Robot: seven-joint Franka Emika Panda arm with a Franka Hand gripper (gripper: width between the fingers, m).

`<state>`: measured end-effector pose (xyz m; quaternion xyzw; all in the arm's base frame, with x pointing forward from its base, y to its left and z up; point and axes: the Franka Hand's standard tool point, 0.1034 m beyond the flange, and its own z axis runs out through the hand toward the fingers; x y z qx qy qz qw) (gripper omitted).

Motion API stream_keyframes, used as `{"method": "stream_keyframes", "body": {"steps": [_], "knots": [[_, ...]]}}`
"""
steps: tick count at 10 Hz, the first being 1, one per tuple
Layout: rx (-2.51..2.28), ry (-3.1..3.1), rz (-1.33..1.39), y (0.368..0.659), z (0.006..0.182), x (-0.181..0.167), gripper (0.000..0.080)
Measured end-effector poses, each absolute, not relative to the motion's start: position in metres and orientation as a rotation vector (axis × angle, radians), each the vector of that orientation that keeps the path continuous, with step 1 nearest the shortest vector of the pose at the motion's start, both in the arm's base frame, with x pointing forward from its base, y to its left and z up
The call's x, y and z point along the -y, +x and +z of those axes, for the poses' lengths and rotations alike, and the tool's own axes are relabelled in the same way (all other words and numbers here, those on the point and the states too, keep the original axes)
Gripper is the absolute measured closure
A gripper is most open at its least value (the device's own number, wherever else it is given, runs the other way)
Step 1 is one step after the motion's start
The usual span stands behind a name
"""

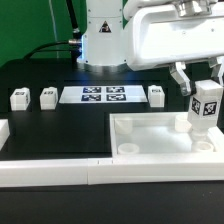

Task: Assemble square table

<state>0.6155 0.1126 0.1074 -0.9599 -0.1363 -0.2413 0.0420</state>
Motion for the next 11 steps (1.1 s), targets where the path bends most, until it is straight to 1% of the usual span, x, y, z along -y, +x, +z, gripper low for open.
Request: {"method": "stream_keyframes", "body": {"steps": [1,3,6,11], "knots": [[0.417,-2.938,-0.731,0.616,0.103,-0.113,0.0509],[0.422,-2.934,-0.733,0.618,0.102,-0.117,0.0509],[0.419,-2.932,-0.726,0.621,0.095,-0.119,0.0508],[0.411,-2.922,-0.776,0.614,0.086,-0.118,0.0508]]}}
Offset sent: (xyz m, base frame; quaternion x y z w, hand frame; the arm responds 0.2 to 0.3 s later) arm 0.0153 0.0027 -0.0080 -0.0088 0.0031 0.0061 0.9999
